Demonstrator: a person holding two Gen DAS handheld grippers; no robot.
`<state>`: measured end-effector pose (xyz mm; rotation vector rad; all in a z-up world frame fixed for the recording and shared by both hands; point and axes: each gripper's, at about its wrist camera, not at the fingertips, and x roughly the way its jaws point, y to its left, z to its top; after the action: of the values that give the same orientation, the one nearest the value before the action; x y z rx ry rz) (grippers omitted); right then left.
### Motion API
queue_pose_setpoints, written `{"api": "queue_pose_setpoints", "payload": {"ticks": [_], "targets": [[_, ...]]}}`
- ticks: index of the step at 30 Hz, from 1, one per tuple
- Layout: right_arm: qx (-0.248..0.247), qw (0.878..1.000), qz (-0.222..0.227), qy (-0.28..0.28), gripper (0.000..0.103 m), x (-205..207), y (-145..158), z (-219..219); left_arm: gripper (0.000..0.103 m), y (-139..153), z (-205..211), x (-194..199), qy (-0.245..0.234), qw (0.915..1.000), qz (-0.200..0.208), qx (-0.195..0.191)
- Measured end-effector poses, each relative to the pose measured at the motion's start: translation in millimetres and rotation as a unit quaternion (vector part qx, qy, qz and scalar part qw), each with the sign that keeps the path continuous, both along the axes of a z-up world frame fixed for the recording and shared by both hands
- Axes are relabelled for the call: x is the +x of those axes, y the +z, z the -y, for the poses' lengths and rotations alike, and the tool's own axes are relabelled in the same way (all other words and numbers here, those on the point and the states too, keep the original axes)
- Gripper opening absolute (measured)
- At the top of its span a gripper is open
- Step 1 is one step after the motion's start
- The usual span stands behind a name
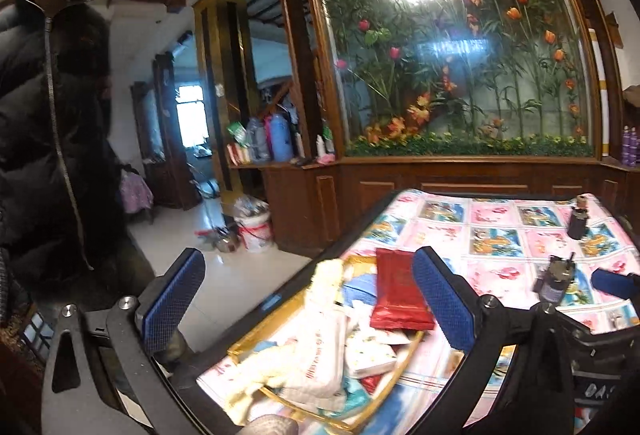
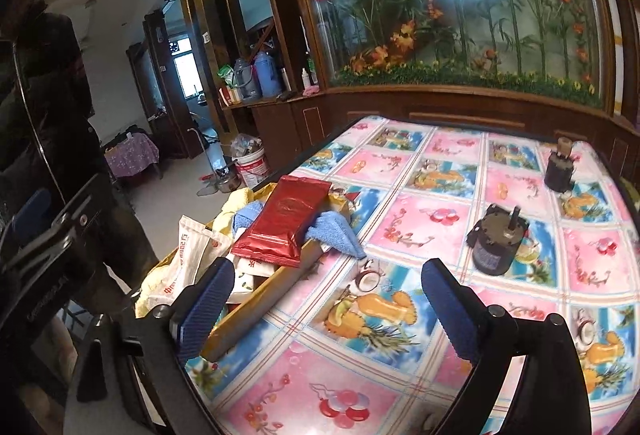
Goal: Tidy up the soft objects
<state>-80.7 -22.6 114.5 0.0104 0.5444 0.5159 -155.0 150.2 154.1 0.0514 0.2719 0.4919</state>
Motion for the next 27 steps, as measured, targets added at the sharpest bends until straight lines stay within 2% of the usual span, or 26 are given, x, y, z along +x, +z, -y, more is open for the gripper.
{"api": "queue_pose_setpoints", "payload": {"ticks": [2, 6, 13, 16, 21, 27], "targets": [[-0.004, 1.000, 0.026, -0.010, 0.103, -8.1, 3.5, 5.6, 0.103, 0.2, -0.1, 2.1, -0.009, 0.9998, -0.006, -0.017], [0.000, 0.997, 0.065, -0.030, 0.103, -18.7, 6.7, 20.3, 0.103, -0.5, 0.7, 7.0, -0.017, 0.9986, -0.024, -0.044], [0.000, 0.997, 0.062, -0.047, 0.103, -14.8, -1.2, 37.4, 0.103, -4.0, -4.1, 12.1, -0.033, 0.9945, -0.043, -0.089], [0.002, 0.996, 0.070, -0.050, 0.103, -17.9, -6.5, 40.5, 0.103, -6.3, -4.6, 14.7, -0.031, 0.9945, -0.047, -0.088], [-0.009, 0.998, 0.050, -0.048, 0.103, -10.5, -17.3, 35.3, 0.103, -12.1, -6.5, 18.9, -0.032, 0.9940, -0.058, -0.088], [-0.059, 0.997, 0.036, -0.026, 0.103, -6.2, -33.7, 11.1, 0.103, -21.1, -17.4, 26.8, -0.023, 0.9933, -0.070, -0.090]]}}
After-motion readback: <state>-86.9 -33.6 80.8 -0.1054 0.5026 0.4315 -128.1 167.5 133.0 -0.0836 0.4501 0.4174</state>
